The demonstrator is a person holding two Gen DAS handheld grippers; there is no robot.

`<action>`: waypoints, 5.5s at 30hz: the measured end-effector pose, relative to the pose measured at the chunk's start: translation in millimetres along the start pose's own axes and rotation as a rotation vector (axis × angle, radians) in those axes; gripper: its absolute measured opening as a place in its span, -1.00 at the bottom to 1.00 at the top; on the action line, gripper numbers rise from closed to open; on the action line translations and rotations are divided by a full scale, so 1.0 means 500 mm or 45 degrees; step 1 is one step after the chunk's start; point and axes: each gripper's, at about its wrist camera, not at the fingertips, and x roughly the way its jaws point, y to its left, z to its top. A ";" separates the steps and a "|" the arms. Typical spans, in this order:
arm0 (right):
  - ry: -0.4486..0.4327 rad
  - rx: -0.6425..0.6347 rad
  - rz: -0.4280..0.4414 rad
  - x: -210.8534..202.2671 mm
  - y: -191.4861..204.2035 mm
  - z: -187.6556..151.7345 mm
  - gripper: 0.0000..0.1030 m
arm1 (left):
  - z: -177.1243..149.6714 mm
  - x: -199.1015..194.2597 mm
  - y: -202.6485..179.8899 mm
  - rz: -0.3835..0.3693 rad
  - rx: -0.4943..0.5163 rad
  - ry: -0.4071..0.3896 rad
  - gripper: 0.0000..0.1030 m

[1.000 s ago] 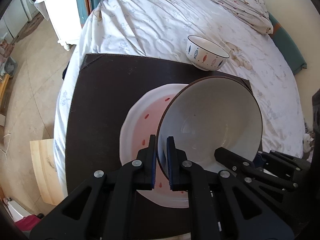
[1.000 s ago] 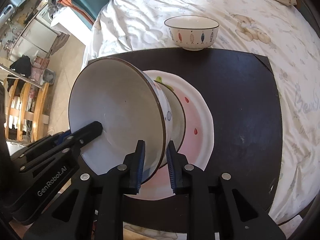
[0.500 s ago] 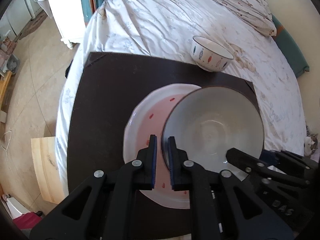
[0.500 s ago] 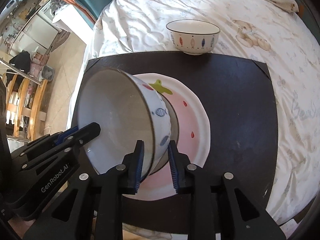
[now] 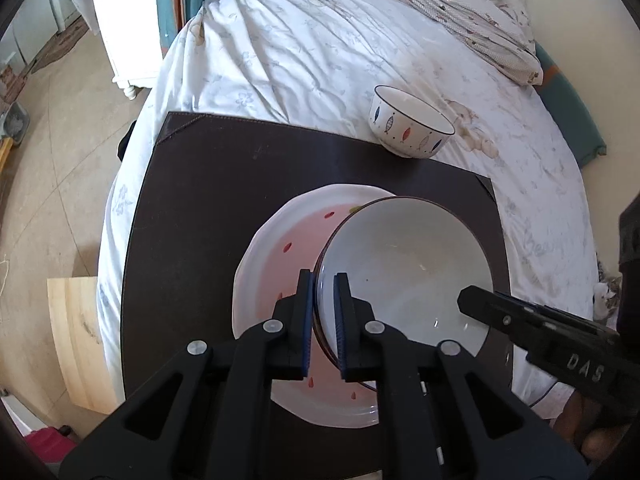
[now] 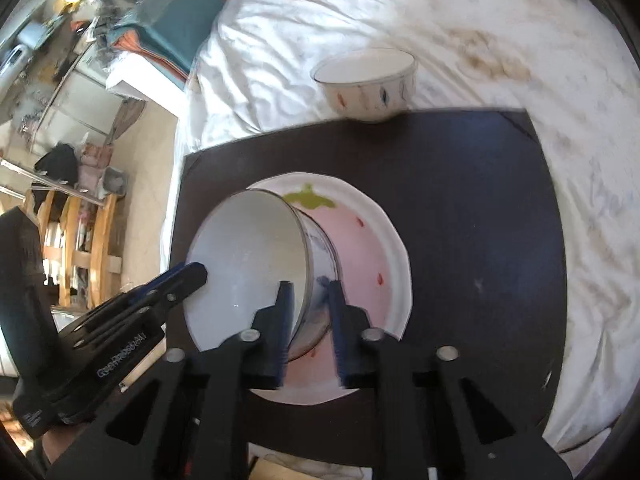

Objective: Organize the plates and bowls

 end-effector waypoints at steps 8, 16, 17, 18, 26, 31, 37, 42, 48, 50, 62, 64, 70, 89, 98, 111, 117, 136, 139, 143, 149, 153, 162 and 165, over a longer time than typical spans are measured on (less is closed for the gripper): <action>0.037 0.111 0.093 0.014 -0.036 -0.003 -0.76 | 0.005 -0.014 -0.003 -0.037 0.002 -0.032 -0.86; -0.040 -0.027 0.020 0.001 -0.008 -0.006 -0.75 | -0.003 -0.006 -0.011 -0.003 0.067 -0.046 -0.86; -0.045 -0.037 0.012 -0.001 -0.008 -0.008 -0.75 | -0.005 -0.003 -0.009 -0.009 0.064 -0.034 -0.86; -0.050 -0.049 0.005 -0.002 -0.008 -0.010 -0.75 | -0.006 -0.002 -0.007 -0.017 0.061 -0.027 -0.86; -0.045 -0.013 0.103 -0.001 -0.035 -0.015 -0.71 | -0.008 -0.008 -0.010 -0.009 0.044 -0.044 -0.85; -0.071 0.014 0.132 -0.020 -0.031 -0.006 -0.64 | -0.005 -0.022 -0.008 0.014 0.045 -0.065 -0.81; -0.125 0.087 0.199 -0.056 -0.044 0.003 0.10 | -0.003 -0.060 -0.021 0.103 0.120 -0.194 0.11; -0.170 0.151 0.189 -0.084 -0.075 0.025 0.19 | 0.043 -0.077 -0.016 0.100 0.096 -0.188 0.21; -0.179 0.246 0.230 -0.094 -0.124 0.087 0.19 | 0.134 -0.052 -0.001 0.100 -0.012 -0.145 0.22; -0.183 0.316 0.281 -0.090 -0.147 0.109 0.19 | 0.162 -0.040 -0.005 0.106 -0.023 -0.132 0.22; -0.172 0.540 0.214 0.012 -0.268 0.242 0.19 | 0.312 0.080 -0.079 0.249 0.177 -0.083 0.22; -0.154 0.554 0.195 0.031 -0.268 0.255 0.19 | 0.338 0.117 -0.078 0.258 0.154 -0.063 0.22; -0.134 0.540 0.226 0.083 -0.240 0.295 0.19 | 0.379 0.228 -0.100 0.164 0.121 0.088 0.20; -0.020 0.408 0.090 0.182 -0.228 0.309 -0.75 | 0.370 0.335 -0.161 0.074 0.238 0.247 -0.86; -0.108 0.323 0.088 0.113 -0.193 0.311 -0.75 | 0.356 0.247 -0.158 0.038 0.275 0.198 -0.86; -0.206 0.125 0.116 -0.045 -0.059 0.257 -0.74 | 0.292 0.026 -0.132 0.057 0.247 0.020 -0.86; -0.235 0.042 0.119 -0.091 -0.007 0.195 -0.74 | 0.221 -0.048 -0.103 0.048 0.232 -0.023 -0.86; -0.248 -0.089 0.073 -0.116 0.040 0.011 -0.71 | 0.038 -0.091 -0.050 -0.041 0.197 -0.062 -0.86; -0.225 -0.061 0.083 -0.105 0.025 0.008 -0.71 | 0.037 -0.077 -0.039 -0.077 0.135 -0.009 -0.86; -0.237 -0.115 0.040 -0.101 0.040 0.003 -0.71 | 0.037 -0.070 -0.037 -0.046 0.108 -0.005 -0.86; -0.161 -0.076 0.033 -0.079 0.030 -0.001 -0.72 | 0.029 -0.050 -0.045 -0.005 0.176 0.023 -0.86; -0.084 -0.050 0.024 -0.055 0.021 -0.002 -0.73 | 0.031 -0.039 -0.043 0.022 0.179 0.046 -0.86; 0.007 -0.015 0.050 -0.017 0.018 0.002 -0.70 | 0.044 -0.032 -0.021 0.002 0.098 0.062 -0.86; 0.015 0.006 0.066 -0.017 0.015 0.005 -0.65 | 0.044 -0.029 -0.019 0.000 0.092 0.063 -0.86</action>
